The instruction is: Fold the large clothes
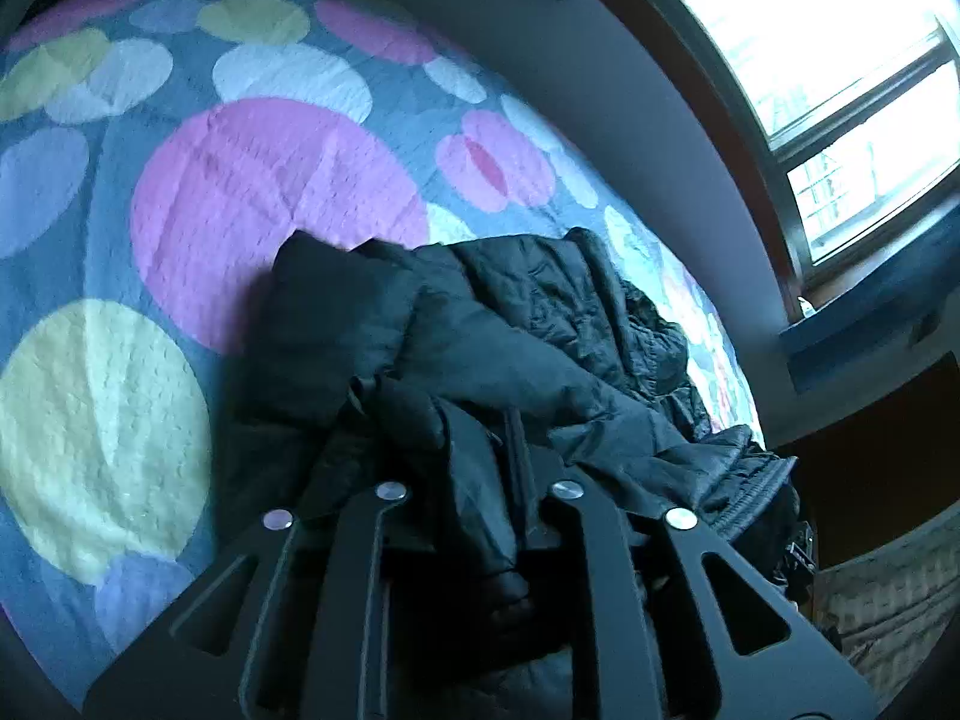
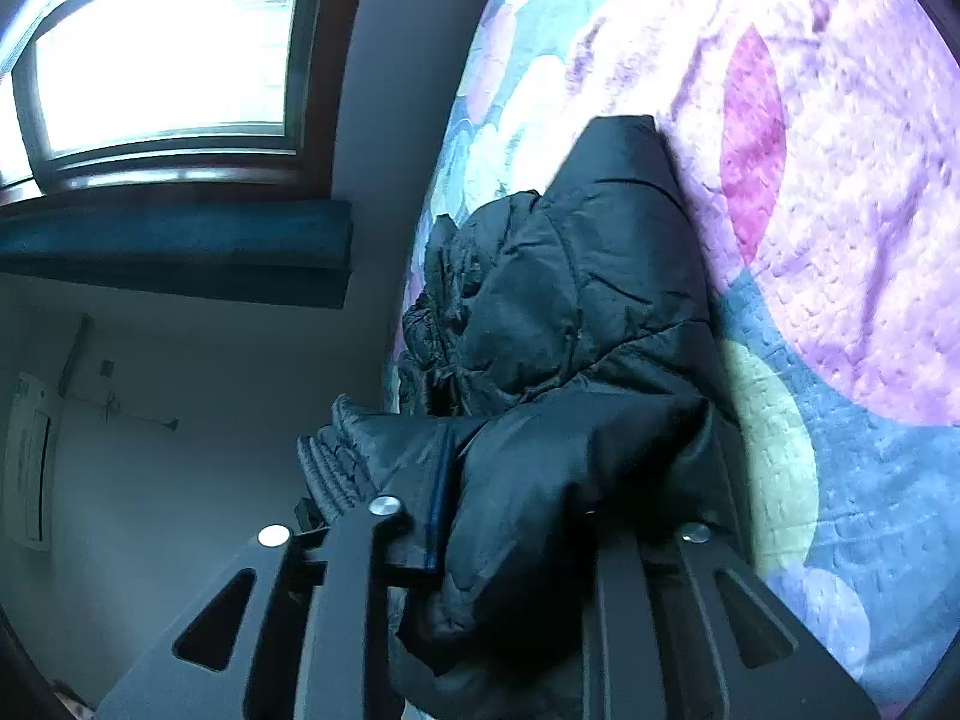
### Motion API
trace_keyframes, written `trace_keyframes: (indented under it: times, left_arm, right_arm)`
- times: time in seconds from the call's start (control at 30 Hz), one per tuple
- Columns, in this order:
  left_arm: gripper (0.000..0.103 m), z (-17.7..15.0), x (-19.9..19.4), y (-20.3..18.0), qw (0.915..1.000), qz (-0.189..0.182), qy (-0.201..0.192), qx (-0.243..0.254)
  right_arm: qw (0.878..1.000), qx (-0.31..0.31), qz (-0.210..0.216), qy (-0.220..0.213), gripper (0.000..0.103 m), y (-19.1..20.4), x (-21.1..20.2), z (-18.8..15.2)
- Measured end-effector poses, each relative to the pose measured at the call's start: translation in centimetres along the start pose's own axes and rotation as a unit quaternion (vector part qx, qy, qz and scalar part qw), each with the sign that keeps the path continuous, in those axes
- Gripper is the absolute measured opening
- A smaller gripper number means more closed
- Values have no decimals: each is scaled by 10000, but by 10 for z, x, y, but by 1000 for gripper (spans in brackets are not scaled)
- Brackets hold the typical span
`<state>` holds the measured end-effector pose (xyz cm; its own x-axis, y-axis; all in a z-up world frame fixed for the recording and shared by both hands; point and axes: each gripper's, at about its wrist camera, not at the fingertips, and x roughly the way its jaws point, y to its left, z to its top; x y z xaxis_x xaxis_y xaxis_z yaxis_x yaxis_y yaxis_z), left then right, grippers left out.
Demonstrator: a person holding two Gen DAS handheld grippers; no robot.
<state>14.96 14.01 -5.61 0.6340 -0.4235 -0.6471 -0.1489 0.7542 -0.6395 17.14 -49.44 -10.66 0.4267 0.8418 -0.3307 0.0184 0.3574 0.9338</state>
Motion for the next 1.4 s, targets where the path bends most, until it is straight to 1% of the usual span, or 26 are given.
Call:
trace_keyframes:
  times: [0.03, 0.07, 0.1, 0.13, 0.17, 0.2, 0.27, 0.33, 0.37, 0.43, 0.47, 0.5, 0.57, 0.6, 0.67, 0.77, 0.83, 0.87, 0.93, 0.97, 1.0, 1.07, 1.13, 1.17, 1.3, 1.4]
  left_arm:
    - [22, 0, -4, -2, 10000, -61, -15, -1]
    - [27, 0, -11, -5, 9999, -158, -66, -12]
    - [35, 1, -17, -8, 9996, -242, -115, -10]
    - [48, 1, -27, -12, 9991, -370, -198, 21]
    - [54, 2, -35, -15, 9987, -439, -265, 48]
    - [61, 2, -45, -19, 9979, -522, -387, 76]
    - [66, 3, -62, -24, 9958, -669, -615, 113]
    - [76, 4, -77, -28, 9934, -768, -809, 252]
    - [77, 4, -85, -32, 9923, -734, -906, 416]
    - [79, 3, -91, -36, 9908, -646, -962, 693]
    - [80, 1, -92, -37, 9904, -539, -950, 842]
    - [81, 0, -92, -37, 9904, -456, -929, 918]
    - [81, -3, -88, -38, 9892, -178, -878, 1163]
    - [81, -4, -85, -38, 9875, -50, -871, 1310]
    - [81, -4, -78, -37, 9849, 109, -813, 1526]
    - [81, -2, -70, -35, 9806, 150, -771, 1795]
    - [81, 0, -66, -37, 9746, 230, -856, 2055]
    - [81, 2, -63, -38, 9695, 299, -904, 2257]
    - [81, 5, -60, -39, 9635, 342, -919, 2493]
    - [81, 8, -57, -38, 9605, 373, -916, 2600]
    - [81, 10, -54, -37, 9598, 374, -909, 2631]
    - [81, 15, -49, -34, 9598, 330, -839, 2660]
    - [81, 19, -44, -32, 9607, 307, -759, 2652]
    - [81, 21, -40, -31, 9617, 291, -706, 2631]
    - [82, 27, -27, -32, 9630, 162, -485, 2646]
    - [82, 27, -20, -37, 9597, 117, -381, 2781]
  right_arm:
    - [10000, -33, 28, -16, 29, 2, 1, 2]
    - [9999, -75, 59, -34, 36, 5, -1, 1]
    - [9998, -125, 120, -72, 42, 8, -5, -1]
    - [9996, -164, 178, -139, 56, 11, -10, -2]
    - [9992, -218, 245, -227, 66, 14, -16, -4]
    - [9989, -266, 280, -280, 67, 18, -20, -6]
    - [9981, -392, 304, -371, 68, 24, -29, -8]
    - [9967, -605, 232, -482, 68, 32, -42, -12]
    - [9960, -707, 172, -518, 68, 35, -46, -12]
    - [9928, -1056, -84, -564, 69, 46, -53, -16]
    - [9911, -1179, -218, -577, 70, 49, -53, -16]
    - [9868, -1410, -502, -619, 70, 56, -54, -17]
    - [9789, -1743, -864, -617, 72, 65, -50, -17]
    - [9760, -1855, -970, -600, 72, 67, -49, -16]
    - [9694, -2102, -1131, -569, 72, 74, -44, -13]
    - [9608, -2395, -1290, -542, 73, 79, -32, -4]
    - [9537, -2643, -1345, -505, 74, 82, -28, 2]
    - [9512, -2734, -1352, -476, 75, 78, -32, 2]
    - [9409, -2994, -1522, -432, 78, 82, -23, 8]
    - [9377, -3069, -1576, -413, 79, 83, -19, 12]
    - [9326, -3185, -1658, -360, 79, 84, -13, 15]
    - [9269, -3292, -1780, -261, 81, 83, -4, 20]
    - [9236, -3322, -1905, -191, 81, 80, 0, 25]
    - [9238, -3311, -1916, -158, 81, 79, 2, 28]
    - [9276, -3250, -1839, -111, 81, 77, 4, 34]
    - [9327, -3174, -1710, -135, 81, 75, 1, 37]
